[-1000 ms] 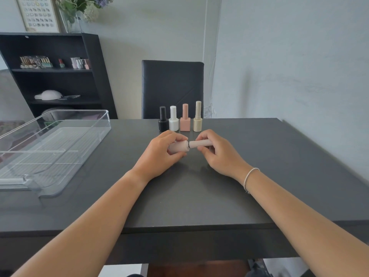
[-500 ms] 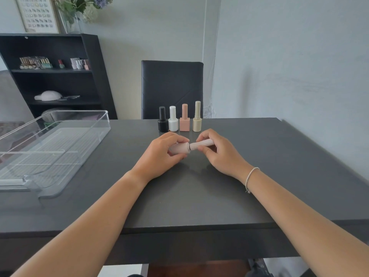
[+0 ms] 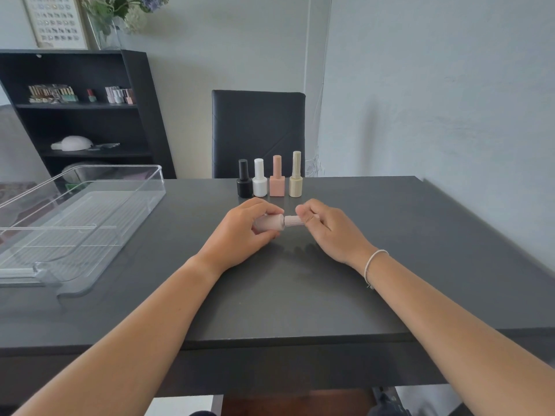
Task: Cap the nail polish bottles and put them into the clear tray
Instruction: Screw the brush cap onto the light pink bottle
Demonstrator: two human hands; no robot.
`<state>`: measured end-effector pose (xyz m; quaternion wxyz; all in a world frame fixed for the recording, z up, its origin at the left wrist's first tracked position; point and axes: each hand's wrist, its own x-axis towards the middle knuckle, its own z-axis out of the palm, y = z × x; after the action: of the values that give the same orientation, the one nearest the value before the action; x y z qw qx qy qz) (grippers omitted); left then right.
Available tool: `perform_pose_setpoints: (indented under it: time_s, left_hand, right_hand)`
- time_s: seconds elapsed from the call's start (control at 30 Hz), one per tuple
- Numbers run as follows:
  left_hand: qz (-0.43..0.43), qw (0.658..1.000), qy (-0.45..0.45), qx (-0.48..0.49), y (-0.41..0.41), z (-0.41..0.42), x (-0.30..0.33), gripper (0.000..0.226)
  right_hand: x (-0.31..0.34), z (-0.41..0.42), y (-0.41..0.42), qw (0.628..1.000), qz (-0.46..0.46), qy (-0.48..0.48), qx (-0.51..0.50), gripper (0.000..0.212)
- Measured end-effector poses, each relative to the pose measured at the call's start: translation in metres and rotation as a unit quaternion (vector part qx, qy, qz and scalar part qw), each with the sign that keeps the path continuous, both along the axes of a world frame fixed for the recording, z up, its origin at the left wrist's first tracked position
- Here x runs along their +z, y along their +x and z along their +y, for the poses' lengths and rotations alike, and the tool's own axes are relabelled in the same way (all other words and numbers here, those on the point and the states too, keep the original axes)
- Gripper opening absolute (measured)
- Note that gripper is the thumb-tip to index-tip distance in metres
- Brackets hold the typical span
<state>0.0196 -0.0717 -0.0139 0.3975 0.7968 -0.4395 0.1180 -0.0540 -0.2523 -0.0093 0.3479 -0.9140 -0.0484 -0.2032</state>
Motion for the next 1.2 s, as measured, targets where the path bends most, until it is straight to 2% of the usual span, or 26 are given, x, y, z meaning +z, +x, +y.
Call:
perform_pose_setpoints:
  time_s: [0.07,0.13,0.2,0.33,0.4,0.5,0.57,0.6,0.73,0.77,0.9,0.97,1.1,1.2]
  left_hand:
    - [0.0,1.0,-0.001,0.0,-0.0002,0.0,0.0004,0.03]
    - [0.001,1.0,-0.002,0.0,-0.0004,0.0,0.0007,0.029]
    - [0.003,1.0,-0.005,0.0,-0.0002,0.0002,0.0008,0.03]
    - [0.004,1.0,-0.005,0.001,0.0003,0.0005,0.0001,0.031]
    - [0.003,1.0,-0.003,0.0,0.0007,0.0004,-0.0004,0.031]
    - [0.005,1.0,-0.003,0.0,0.0014,0.0006,-0.0008,0.032]
    - [0.005,1.0,-0.004,-0.001,0.002,0.0007,-0.0008,0.032]
    - [0.005,1.0,-0.005,-0.001,0.0021,0.0006,-0.001,0.032]
    - [0.004,1.0,0.001,0.002,0.0021,0.0003,-0.0011,0.032]
    - [0.004,1.0,0.0,0.002,0.002,0.0002,-0.001,0.032]
    - [0.007,1.0,-0.006,0.002,0.001,0.0003,-0.0002,0.033]
    - [0.006,1.0,-0.006,0.005,0.001,0.0004,0.0002,0.033]
    - [0.006,1.0,-0.003,0.006,0.0002,0.0002,0.0005,0.033]
    - [0.009,1.0,-0.008,0.007,0.0006,0.0003,0.0003,0.033]
  right_hand:
    - [-0.0008,-0.0002,0.0008,0.999,0.013,0.015,0.027,0.016]
    - [-0.001,-0.0007,0.0014,0.999,0.006,0.022,0.041,0.011]
    - [-0.0009,-0.0007,0.0013,0.999,-0.007,0.016,0.029,0.013]
    - [-0.0001,-0.0007,0.0009,1.0,-0.006,-0.021,-0.012,0.041]
    - [0.0002,-0.0011,-0.0001,1.0,-0.004,-0.018,-0.012,0.036]
    - [0.0005,-0.001,-0.0017,1.0,-0.012,-0.023,0.006,0.014]
    - [0.0006,-0.0008,-0.0017,0.999,-0.029,-0.025,0.006,0.011]
    - [0.0009,-0.0006,-0.0014,0.999,-0.033,-0.024,0.0,0.012]
    - [0.0012,-0.0007,-0.0007,0.999,-0.013,-0.027,-0.03,0.041]
    - [0.0011,-0.001,-0.0014,0.999,-0.01,-0.024,-0.029,0.039]
    - [0.0022,-0.0009,-0.0039,0.999,-0.026,-0.041,-0.012,0.011]
    - [0.0026,-0.0008,-0.0036,0.999,-0.029,-0.04,-0.015,0.011]
    - [0.0021,-0.0017,-0.0026,0.999,-0.017,-0.036,-0.034,0.035]
    - [0.0017,-0.0014,-0.003,0.999,-0.026,-0.035,-0.024,0.018]
